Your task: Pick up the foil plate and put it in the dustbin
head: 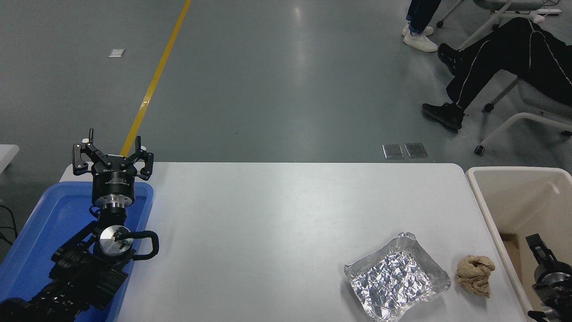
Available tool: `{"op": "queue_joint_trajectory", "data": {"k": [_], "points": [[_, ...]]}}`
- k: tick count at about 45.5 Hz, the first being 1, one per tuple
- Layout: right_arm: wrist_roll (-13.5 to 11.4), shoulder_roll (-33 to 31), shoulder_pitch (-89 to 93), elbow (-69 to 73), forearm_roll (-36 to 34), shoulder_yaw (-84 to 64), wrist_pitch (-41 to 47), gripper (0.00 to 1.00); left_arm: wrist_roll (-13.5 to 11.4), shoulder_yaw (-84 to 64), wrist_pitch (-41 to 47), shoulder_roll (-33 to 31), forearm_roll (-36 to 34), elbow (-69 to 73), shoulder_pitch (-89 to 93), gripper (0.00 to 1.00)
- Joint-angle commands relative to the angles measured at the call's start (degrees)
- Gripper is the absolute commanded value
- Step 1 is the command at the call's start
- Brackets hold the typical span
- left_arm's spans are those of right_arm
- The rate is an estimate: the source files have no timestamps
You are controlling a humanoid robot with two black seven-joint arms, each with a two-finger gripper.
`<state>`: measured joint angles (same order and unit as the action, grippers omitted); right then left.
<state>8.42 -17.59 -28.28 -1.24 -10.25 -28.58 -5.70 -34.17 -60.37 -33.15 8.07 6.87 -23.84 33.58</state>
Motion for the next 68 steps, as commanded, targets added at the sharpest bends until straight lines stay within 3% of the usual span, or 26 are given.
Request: {"op": "queue_joint_trajectory", "data": {"k": [1,7,14,23,32,41,48,62,68], "points": [[0.2,-4.6,-7.7,5.9,0.4,-6.4,4.2,1.0,0.0,0.1,0.1,0.1,0.1,0.0,0.0,0.99],[0.2,-10.2,-19.5,21.0,2.7,-12.0,4.8,1.0,0.0,0.1,0.1,0.0,0.1,0.1,0.0,0.99],[0.2,-10.2,-34.5,34.5,4.3,-28.4,4.4,1.0,0.1,0.1,0.0,0.1,0.0,0.0,0.0,0.99],[0.3,-3.8,-55.8,55.0,5.8,-45.2,4.6,1.0,0.2,0.2,0.0,0.0,-0.2,-0.1,0.1,0.99],[0.2,1.6,-72.0,76.3,17.6,-47.3,5.2,1.0,0.2,0.2,0.0,0.0,-0.2,-0.1,0.1,0.99],[0.2,5.6,-85.0,93.4,23.0,-51.1,5.8,1.0,0.2,0.2,0.0,0.1,-0.2,-0.1,0.1,0.99],[0.3,3.7,-96.1,101.2,25.3,-51.1,16.2,1.0,0.2,0.2,0.0,0.1,-0.2,-0.1,0.0,0.99],[0.4,-2.0,-112.3,101.2,24.8,-49.4,42.8,1.0,0.2,0.2,0.0,0.2,-0.2,-0.1,0.0,0.99],[0.5,-4.6,-115.9,101.2,23.2,-47.0,48.8,1.0,0.2,0.2,0.0,0.2,-0.2,-0.1,0.0,0.99]]}}
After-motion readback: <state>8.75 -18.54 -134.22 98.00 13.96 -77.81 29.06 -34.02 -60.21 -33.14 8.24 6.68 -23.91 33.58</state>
